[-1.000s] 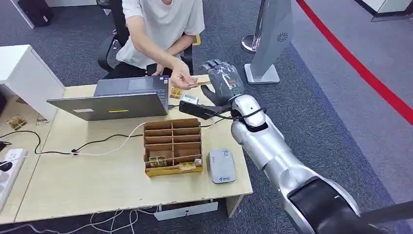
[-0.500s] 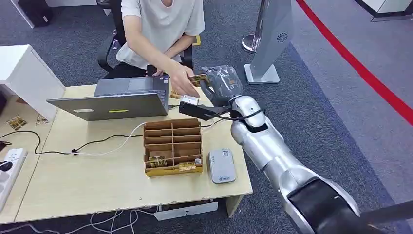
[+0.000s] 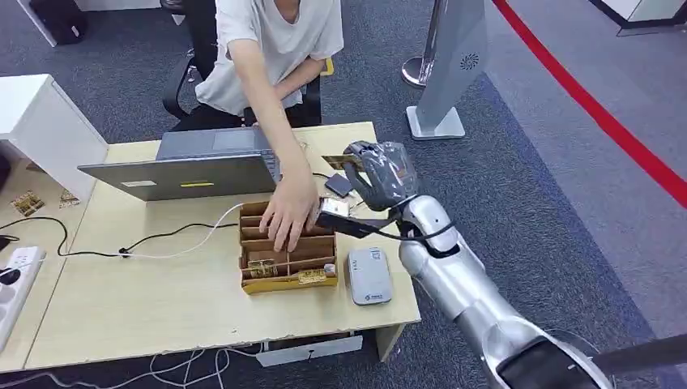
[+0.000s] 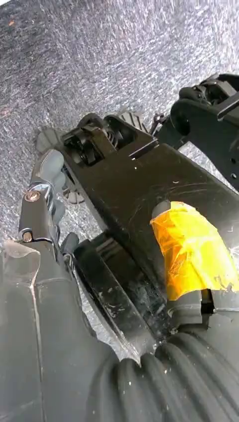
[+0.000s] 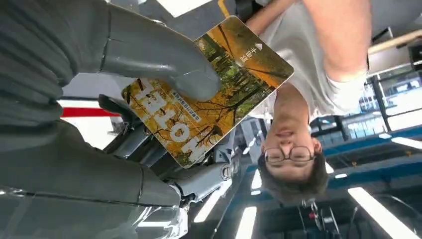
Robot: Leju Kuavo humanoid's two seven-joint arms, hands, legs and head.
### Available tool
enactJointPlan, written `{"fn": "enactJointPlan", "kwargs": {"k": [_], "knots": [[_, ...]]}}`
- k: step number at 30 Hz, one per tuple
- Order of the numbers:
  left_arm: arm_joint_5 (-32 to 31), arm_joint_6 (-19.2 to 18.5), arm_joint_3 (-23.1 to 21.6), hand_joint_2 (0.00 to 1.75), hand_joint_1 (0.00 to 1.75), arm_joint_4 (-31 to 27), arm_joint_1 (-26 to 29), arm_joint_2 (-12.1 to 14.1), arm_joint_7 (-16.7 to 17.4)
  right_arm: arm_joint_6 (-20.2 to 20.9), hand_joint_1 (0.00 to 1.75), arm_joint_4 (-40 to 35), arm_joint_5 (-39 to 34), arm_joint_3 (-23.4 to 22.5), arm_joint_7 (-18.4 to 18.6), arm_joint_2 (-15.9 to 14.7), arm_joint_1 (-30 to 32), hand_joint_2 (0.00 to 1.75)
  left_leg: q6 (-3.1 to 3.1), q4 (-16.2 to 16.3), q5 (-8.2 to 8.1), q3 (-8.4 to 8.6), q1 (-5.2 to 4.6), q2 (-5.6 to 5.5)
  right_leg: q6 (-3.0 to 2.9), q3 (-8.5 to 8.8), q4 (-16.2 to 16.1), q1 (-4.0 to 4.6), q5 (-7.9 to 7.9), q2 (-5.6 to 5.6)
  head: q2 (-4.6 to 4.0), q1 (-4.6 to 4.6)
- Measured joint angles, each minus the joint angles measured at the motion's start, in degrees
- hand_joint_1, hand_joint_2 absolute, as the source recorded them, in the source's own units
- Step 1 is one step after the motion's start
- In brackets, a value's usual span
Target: Pass the card to the sensor for recognition and then transmit it.
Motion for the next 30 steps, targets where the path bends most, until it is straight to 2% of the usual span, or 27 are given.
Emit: {"fn": "enactJointPlan", "kwargs": {"k": [9, 14, 19, 24, 30], "knots": [[0.5, 0.2, 1.6, 1.75, 0.0, 0.0, 1.1, 0.1, -1.8, -5.3, 1.75, -9.5, 3.3, -0.5, -0.4, -5.2, 12.4, 1.75, -0.04, 0.0, -0.04, -0.03, 0.0, 0.0, -0.02, -0.12, 0.0, 0.0, -0.03, -0.01, 0.0, 0.02], [0.6, 0.2, 2.3, 1.75, 0.0, 0.0, 1.4, 0.2, -2.2, -6.9, 1.75, -11.4, 6.0, -1.7, -0.4, -6.4, 18.2, 1.75, -0.04, 0.0, -0.04, -0.07, 0.0, 0.0, -0.02, -0.11, 0.0, 0.0, -0.04, -0.02, 0.0, 0.0], [0.5, 0.3, 2.7, 1.75, 0.0, 0.0, 1.5, 0.3, -2.2, -7.0, 1.75, -11.2, 13.5, -5.6, -1.8, -6.0, 22.4, 1.75, -0.04, 0.0, -0.04, -0.09, 0.0, 0.0, -0.01, -0.09, 0.0, 0.01, -0.05, -0.02, 0.0, 0.0], [0.2, 0.3, 2.7, 1.75, 0.0, 0.0, 1.5, 0.3, -2.2, -7.0, 1.75, -10.0, 24.1, -11.8, -2.3, -3.2, 24.9, 1.75, -0.04, 0.0, -0.04, -0.09, 0.0, 0.0, -0.01, -0.13, 0.0, 0.0, -0.06, -0.02, 0.0, 0.0], [-0.2, 0.3, 2.7, 1.75, 0.0, 0.0, 1.5, 0.3, -1.8, -7.0, 1.75, -8.0, 27.8, -14.8, -1.6, -0.5, 25.9, 1.75, -0.04, 0.0, -0.04, -0.09, 0.0, 0.01, 0.0, -0.14, 0.0, 0.0, -0.06, -0.02, 0.0, 0.0]]}}
